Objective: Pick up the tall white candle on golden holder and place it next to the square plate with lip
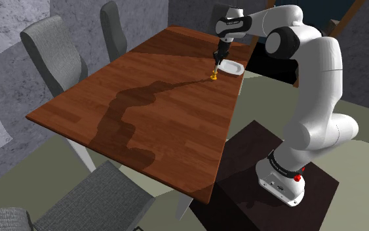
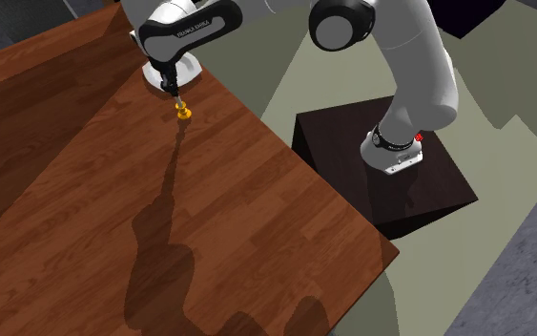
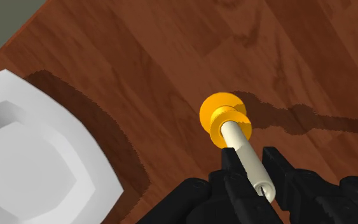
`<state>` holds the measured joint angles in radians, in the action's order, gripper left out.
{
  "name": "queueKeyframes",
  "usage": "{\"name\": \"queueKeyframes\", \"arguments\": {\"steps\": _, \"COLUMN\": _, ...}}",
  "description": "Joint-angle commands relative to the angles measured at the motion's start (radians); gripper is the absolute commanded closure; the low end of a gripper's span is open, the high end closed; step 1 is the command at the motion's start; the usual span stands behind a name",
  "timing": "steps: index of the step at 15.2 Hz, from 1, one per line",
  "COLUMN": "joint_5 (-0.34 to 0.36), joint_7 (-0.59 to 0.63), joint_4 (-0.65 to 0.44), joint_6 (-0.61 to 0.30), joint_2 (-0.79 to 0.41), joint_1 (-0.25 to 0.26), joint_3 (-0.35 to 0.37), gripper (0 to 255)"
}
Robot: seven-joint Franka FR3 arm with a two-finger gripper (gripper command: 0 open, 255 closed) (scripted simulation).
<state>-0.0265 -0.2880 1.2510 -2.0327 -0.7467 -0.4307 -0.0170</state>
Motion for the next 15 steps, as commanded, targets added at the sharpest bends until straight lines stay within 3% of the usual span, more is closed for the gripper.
{"name": "queueKeyframes", "arguments": {"steps": 1, "joint_5": 0.0, "joint_7": 0.0, "joint_4": -0.001, "joint_6": -0.001, "joint_2": -0.001, "joint_1": 0.0, "joint_3": 0.0, "gripper": 255}}
{"name": "queueKeyframes", "arguments": {"steps": 5, "joint_5": 0.0, "joint_7": 0.0, "joint_4": -0.001, "joint_6": -0.001, "joint_2": -0.001, "joint_1": 0.0, "joint_3": 0.0, "gripper": 255}}
{"name": "queueKeyframes", "arguments": {"steps": 6, "joint_5": 0.0, "joint_7": 0.0, "joint_4": -0.001, "joint_6": -0.001, "joint_2": -0.001, "joint_1": 0.0, "joint_3": 0.0, "gripper": 0}}
{"name": "queueKeyframes", "arguments": {"steps": 11, "joint_5": 0.0, "joint_7": 0.0, "joint_4": -0.001, "joint_6": -0.001, "joint_2": -0.001, "joint_1": 0.0, "joint_3": 0.0, "gripper": 0}}
{"name": "queueKeyframes", "arguments": {"steps": 15, "joint_5": 0.001, "joint_7": 0.001, "joint_4": -0.053, "joint_6": 0.097, "joint_2": 0.044, "joint_1": -0.001, "joint_3": -0.001, "gripper": 0}}
